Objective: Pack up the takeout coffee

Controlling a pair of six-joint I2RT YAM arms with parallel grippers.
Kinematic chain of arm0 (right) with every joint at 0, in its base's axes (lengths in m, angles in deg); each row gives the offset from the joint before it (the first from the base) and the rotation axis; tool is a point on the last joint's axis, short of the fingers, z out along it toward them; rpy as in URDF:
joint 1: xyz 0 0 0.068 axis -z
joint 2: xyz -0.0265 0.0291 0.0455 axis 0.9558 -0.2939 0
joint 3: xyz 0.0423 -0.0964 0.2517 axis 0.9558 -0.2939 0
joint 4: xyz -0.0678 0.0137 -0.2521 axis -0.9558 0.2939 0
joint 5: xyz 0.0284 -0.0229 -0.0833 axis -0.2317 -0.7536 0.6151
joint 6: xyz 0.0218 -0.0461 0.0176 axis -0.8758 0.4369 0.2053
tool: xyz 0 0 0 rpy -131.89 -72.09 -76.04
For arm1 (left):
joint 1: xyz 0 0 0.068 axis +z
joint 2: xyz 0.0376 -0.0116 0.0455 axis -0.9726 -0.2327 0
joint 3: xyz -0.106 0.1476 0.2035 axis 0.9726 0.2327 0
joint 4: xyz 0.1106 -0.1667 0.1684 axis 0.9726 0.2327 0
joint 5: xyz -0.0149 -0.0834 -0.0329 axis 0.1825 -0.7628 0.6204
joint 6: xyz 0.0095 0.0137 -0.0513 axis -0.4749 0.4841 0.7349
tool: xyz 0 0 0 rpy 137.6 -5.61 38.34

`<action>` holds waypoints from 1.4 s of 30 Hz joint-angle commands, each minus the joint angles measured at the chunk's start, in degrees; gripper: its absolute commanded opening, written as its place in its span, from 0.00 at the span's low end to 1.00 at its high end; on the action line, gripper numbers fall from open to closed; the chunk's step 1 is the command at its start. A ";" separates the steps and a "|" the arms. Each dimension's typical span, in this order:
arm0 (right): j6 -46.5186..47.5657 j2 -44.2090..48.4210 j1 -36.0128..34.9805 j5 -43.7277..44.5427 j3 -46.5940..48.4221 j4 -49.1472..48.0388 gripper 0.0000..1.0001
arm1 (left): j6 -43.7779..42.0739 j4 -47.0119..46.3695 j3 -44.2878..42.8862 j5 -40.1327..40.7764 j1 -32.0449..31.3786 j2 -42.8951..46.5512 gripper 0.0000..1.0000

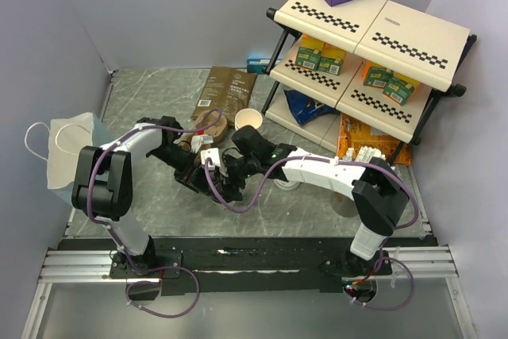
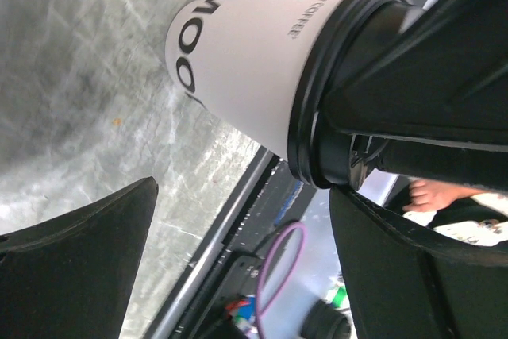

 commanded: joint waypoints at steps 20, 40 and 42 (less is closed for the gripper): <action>-7.73 -3.44 0.23 -0.52 -14.72 -9.64 0.69 | 8.34 -14.92 -0.06 11.84 -4.61 -4.09 0.93; -18.47 -8.89 2.26 -5.91 -27.39 -33.49 0.68 | 9.04 -14.56 -1.20 10.87 -4.61 -2.51 0.92; -19.08 -9.86 2.52 -5.46 -26.24 -30.85 0.67 | 9.04 -14.65 -1.11 10.35 -4.61 -1.63 0.93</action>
